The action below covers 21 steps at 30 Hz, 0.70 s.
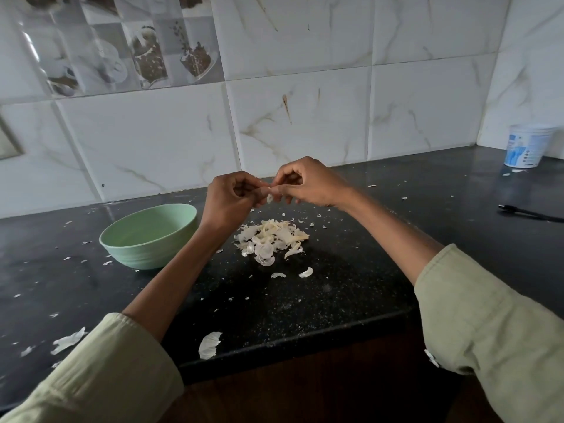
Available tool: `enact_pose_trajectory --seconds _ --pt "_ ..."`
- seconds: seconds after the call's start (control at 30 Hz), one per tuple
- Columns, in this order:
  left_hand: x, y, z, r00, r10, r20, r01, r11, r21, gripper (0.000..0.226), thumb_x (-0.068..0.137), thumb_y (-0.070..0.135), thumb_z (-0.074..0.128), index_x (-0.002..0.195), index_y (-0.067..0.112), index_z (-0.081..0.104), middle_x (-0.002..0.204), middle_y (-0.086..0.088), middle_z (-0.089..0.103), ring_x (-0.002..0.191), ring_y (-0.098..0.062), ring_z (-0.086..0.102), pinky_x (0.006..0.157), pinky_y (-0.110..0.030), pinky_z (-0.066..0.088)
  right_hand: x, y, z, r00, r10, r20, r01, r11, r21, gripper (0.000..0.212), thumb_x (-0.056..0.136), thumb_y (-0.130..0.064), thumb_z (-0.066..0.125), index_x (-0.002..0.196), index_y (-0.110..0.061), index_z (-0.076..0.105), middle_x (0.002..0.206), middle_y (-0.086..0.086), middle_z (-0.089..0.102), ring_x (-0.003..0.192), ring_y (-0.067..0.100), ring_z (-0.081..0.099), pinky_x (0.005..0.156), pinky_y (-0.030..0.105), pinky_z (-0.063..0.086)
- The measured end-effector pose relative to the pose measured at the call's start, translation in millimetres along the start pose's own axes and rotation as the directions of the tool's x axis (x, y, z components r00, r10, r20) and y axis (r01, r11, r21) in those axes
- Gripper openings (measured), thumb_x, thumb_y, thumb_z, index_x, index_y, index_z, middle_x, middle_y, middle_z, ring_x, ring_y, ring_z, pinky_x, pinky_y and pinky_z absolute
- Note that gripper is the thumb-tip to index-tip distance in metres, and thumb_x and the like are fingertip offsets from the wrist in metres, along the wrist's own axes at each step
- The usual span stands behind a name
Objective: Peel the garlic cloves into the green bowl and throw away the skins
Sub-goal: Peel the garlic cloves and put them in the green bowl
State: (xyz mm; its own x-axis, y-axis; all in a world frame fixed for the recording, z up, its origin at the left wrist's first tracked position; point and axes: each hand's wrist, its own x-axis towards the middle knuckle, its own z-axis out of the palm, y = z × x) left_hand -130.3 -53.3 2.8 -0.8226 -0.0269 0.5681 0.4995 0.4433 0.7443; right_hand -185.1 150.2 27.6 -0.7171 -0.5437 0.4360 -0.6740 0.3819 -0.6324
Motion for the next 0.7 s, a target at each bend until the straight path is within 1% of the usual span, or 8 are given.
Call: enact_pose_trajectory --seconds 0.13,0.23,0.3,0.4,0.47,0.57,0.63,0.7 --pt "-2 1 1 1.000 -0.004 -0.015 0.004 1.000 0.021 0.014 0.088 0.019 0.084 0.094 0.010 0.076 0.079 -0.003 0.079 0.077 -0.021 0.078 0.081 -0.041 0.065 -3 -3 6 0.998 -0.058 -0.039 0.054 0.994 -0.092 0.017 0.092 -0.022 0.078 0.097 -0.006 0.073 0.078 0.003 0.077 0.067 0.008 0.072 0.065 0.021 0.056" --pt "-5 2 2 0.999 0.009 -0.038 -0.008 0.999 0.039 0.014 0.089 0.020 0.084 0.093 0.010 0.076 0.078 -0.003 0.079 0.076 -0.020 0.078 0.080 -0.041 0.065 -4 -6 8 0.997 -0.074 -0.024 0.066 0.971 -0.229 0.019 0.097 -0.027 0.072 0.098 -0.008 0.067 0.074 0.003 0.074 0.050 -0.002 0.054 0.051 0.013 0.040" --pt "-6 4 3 0.999 0.029 -0.045 -0.027 0.999 0.041 0.014 0.089 0.020 0.084 0.093 0.009 0.076 0.078 -0.003 0.078 0.076 -0.019 0.078 0.079 -0.040 0.065 -3 -5 9 0.996 -0.080 -0.024 0.071 0.962 -0.264 0.019 0.100 -0.026 0.069 0.097 -0.008 0.064 0.072 0.005 0.072 0.047 0.000 0.047 0.049 0.015 0.034" --pt "-6 6 5 0.996 0.061 -0.063 -0.058 0.998 0.039 0.013 0.090 0.017 0.082 0.093 0.009 0.074 0.080 -0.004 0.078 0.075 -0.019 0.077 0.077 -0.039 0.065 -1 -3 12 0.998 -0.069 -0.011 0.063 0.961 -0.268 0.015 0.103 -0.024 0.064 0.092 -0.013 0.064 0.067 -0.001 0.069 0.052 0.005 0.053 0.056 0.025 0.040" --pt "-4 7 4 0.993 0.072 -0.097 -0.069 0.997 0.028 0.010 0.092 0.015 0.081 0.094 0.008 0.073 0.080 -0.004 0.078 0.074 -0.020 0.076 0.076 -0.037 0.065 0 -3 16 0.999 -0.054 0.000 0.053 0.978 -0.202 0.020 0.107 -0.022 0.057 0.089 -0.016 0.062 0.066 -0.004 0.067 0.054 0.003 0.057 0.058 0.022 0.044" --pt "-3 9 4 0.988 0.100 -0.117 -0.100 0.995 0.013 0.008 0.094 0.012 0.078 0.097 0.008 0.072 0.080 -0.005 0.076 0.073 -0.020 0.075 0.072 -0.033 0.064 0 -7 20 1.000 -0.012 0.011 0.012 1.000 0.011 0.026 0.110 -0.022 0.049 0.088 -0.013 0.059 0.067 0.001 0.063 0.059 0.010 0.058 0.058 0.021 0.046" --pt "-3 10 4 0.988 0.111 -0.108 -0.112 0.994 0.001 0.007 0.096 0.012 0.075 0.099 0.007 0.071 0.081 -0.005 0.075 0.074 -0.021 0.074 0.068 -0.031 0.063 0 -9 21 0.999 0.044 0.027 -0.048 0.987 0.150 0.029 0.112 -0.023 0.044 0.089 -0.012 0.058 0.069 0.002 0.062 0.061 0.010 0.056 0.057 0.020 0.045" --pt "-3 10 5 0.988 0.113 -0.102 -0.114 0.994 -0.002 0.005 0.099 0.012 0.072 0.099 0.007 0.070 0.084 -0.009 0.074 0.076 -0.023 0.073 0.065 -0.033 0.063 0 -9 23 0.992 0.111 0.061 -0.124 0.944 0.306 0.033 0.113 -0.028 0.041 0.091 -0.011 0.059 0.073 0.003 0.063 0.064 0.011 0.057 0.059 0.023 0.045"
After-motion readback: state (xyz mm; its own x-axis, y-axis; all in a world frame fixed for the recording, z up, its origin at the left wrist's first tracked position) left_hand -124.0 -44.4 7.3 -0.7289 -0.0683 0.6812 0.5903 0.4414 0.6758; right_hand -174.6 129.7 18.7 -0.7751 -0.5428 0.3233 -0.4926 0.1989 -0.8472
